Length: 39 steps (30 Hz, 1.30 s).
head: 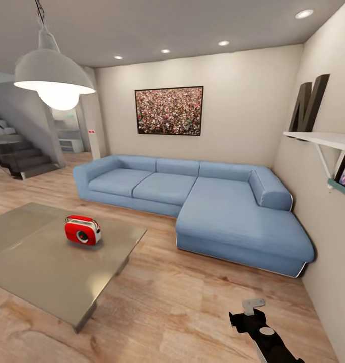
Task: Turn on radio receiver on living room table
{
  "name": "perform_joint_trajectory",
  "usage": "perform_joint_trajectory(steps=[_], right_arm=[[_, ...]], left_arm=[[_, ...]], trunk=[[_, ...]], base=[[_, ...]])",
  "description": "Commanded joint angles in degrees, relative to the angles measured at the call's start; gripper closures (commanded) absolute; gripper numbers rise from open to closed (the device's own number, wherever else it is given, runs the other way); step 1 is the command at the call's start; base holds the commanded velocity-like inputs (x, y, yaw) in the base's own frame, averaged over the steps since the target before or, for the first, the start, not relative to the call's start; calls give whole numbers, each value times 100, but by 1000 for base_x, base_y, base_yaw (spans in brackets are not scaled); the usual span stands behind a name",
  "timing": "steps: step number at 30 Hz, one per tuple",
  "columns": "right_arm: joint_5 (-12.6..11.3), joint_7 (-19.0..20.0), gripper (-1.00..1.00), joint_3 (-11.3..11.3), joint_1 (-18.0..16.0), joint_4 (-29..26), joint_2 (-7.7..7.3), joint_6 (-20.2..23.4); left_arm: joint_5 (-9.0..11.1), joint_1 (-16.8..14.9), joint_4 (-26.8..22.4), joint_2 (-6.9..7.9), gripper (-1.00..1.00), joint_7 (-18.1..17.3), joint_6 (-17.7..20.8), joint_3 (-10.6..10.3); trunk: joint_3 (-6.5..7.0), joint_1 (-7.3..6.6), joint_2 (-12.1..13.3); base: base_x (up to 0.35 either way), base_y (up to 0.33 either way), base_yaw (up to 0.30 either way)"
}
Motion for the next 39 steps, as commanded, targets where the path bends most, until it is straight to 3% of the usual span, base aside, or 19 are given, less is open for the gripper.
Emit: perform_joint_trajectory(steps=[1, 39], right_arm=[[0, 0, -100, 1, 0, 0, 0, -1], [0, -26, -100, 7, 0, 9, 9, -3]], left_arm=[[0, 0, 1, 0, -100, 0, 0, 0], [-18, 0, 2, 9, -100, 9, 0, 26]], trunk=[[0, 0, 0], [0, 0, 0]], base=[[316, -101, 0], [323, -26, 0]])
